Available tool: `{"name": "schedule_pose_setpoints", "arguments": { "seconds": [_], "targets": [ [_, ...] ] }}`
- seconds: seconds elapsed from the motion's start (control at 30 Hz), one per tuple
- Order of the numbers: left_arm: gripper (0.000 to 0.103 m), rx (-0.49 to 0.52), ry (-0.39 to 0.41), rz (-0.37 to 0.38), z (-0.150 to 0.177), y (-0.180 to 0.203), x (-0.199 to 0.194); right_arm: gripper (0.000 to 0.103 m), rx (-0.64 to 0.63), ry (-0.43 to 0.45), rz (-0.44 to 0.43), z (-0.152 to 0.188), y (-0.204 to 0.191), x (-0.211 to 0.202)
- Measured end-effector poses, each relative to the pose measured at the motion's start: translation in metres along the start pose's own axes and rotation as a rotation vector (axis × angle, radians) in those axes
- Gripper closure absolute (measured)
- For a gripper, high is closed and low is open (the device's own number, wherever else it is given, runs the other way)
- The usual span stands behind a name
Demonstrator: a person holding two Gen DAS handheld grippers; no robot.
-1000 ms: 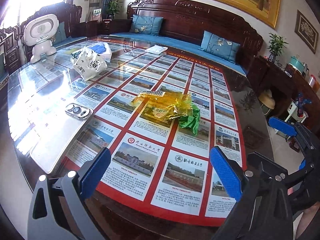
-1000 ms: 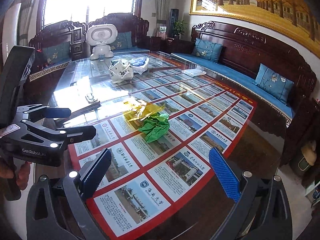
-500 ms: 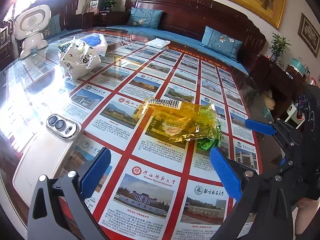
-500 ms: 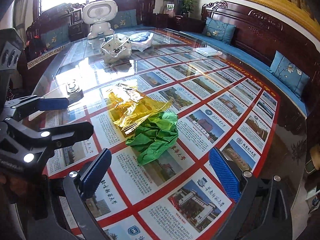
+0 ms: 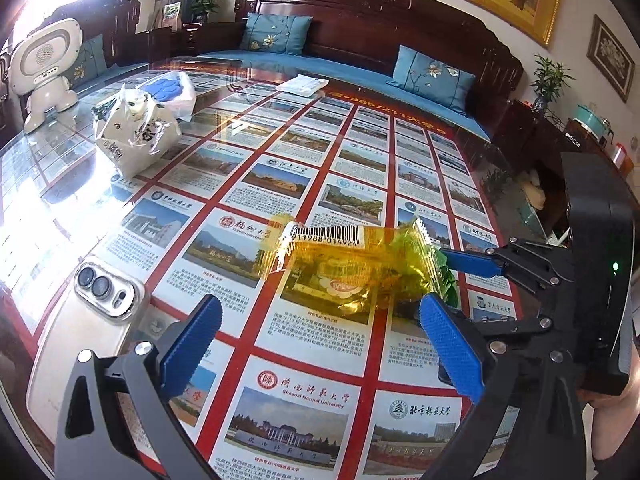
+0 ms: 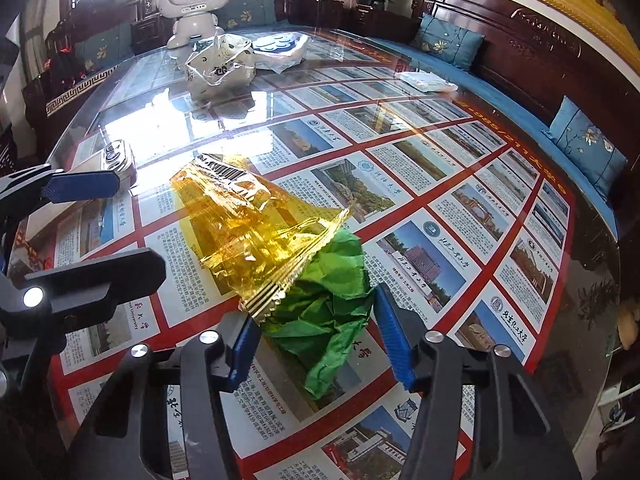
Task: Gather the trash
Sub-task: 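Grasp the yellow wrapper with the left tool while the right tool grasps the green paper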
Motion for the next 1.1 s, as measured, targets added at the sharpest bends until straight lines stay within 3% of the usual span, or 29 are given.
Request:
{"name": "schedule_pose_setpoints", "arguments": {
  "seconds": [0.23,0.4,0.7,0.77,0.87,0.93,1.1],
  "targets": [
    [0.004,0.121,-0.039,0.056,-0.017,0.019,0.022,0.055,-0.005,-0.005,-0.019,0.003,0.0,-0.004],
    [0.004,0.217,-0.065,-0.002,-0.028,0.024,0.044,0.054,-0.002,-0.009,-0.03,0.003,0.0,-0.005],
    [0.004,0.249,-0.143,0.072,-0.034,0.022,0.072,0.054,-0.009,-0.017,-0.044,0.004,0.002,-0.005],
    [0.009,0.237,-0.161,0.084,-0.033,0.021,0.076,0.054,-0.008,-0.016,-0.046,0.004,0.002,-0.005],
    [0.031,0.244,-0.175,0.098,-0.031,0.024,0.078,0.054,-0.002,-0.015,-0.05,0.004,0.002,-0.006],
    [0.048,0.277,-0.175,0.054,-0.029,0.028,0.08,0.054,0.005,-0.016,-0.06,0.004,0.003,-0.006],
    [0.055,0.268,-0.185,0.058,-0.034,0.024,0.082,0.054,0.021,-0.013,-0.082,0.005,0.004,-0.009]
  ]
}}
Point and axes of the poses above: each gripper's, at about its wrist camera, not at the fingertips, and x roughly the way its jaws point, y to its right, z to its underside, the point moved 2 cm from there along x, roughly the way its jaws point, and after that the axes turned 3 degrees about y, right-handed, at the moved point
